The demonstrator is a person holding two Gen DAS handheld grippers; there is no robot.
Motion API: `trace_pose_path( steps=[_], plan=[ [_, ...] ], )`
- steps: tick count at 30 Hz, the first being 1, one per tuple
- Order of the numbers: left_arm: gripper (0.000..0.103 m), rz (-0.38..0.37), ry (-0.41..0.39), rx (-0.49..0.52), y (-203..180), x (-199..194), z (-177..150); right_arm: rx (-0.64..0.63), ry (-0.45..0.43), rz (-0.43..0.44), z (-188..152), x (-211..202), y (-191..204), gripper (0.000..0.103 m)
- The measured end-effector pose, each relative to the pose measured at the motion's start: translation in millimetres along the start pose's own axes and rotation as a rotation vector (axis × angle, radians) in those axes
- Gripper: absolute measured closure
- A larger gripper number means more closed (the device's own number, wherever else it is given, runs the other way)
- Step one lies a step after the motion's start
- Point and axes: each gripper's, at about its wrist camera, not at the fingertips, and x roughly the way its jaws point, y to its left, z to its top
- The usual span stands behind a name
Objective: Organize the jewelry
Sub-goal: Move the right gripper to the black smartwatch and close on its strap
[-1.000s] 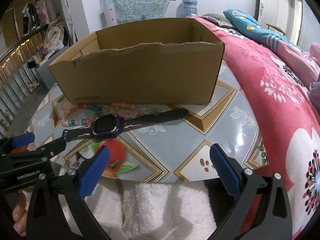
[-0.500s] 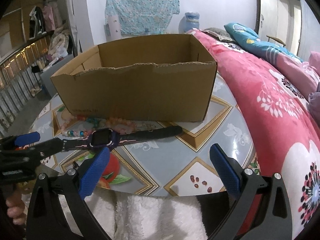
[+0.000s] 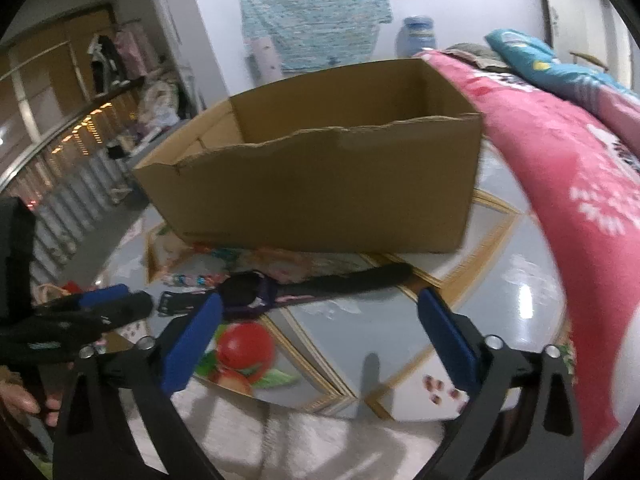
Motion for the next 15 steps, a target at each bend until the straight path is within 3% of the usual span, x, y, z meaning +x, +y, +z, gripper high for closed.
trace_pose_path(
  steps=[8,10,12,15],
  plan=[
    [0.009,-0.1,0.025,-0.044,17,15,4,-0.011,0.068,0.123,11,32,10,0.038],
    [0.013,-0.12,0.028,-0.06,20,18,5,-0.016,0.082,0.132,12,38,13,0.042],
    [0.025,-0.126,0.043,-0.073,23,23,6,-0.017,0.093,0.137,11,43,13,0.046],
    [0.031,-0.141,0.033,-0.087,28,25,8,-0.012,0.121,0.134,9,53,14,0.051]
  ],
)
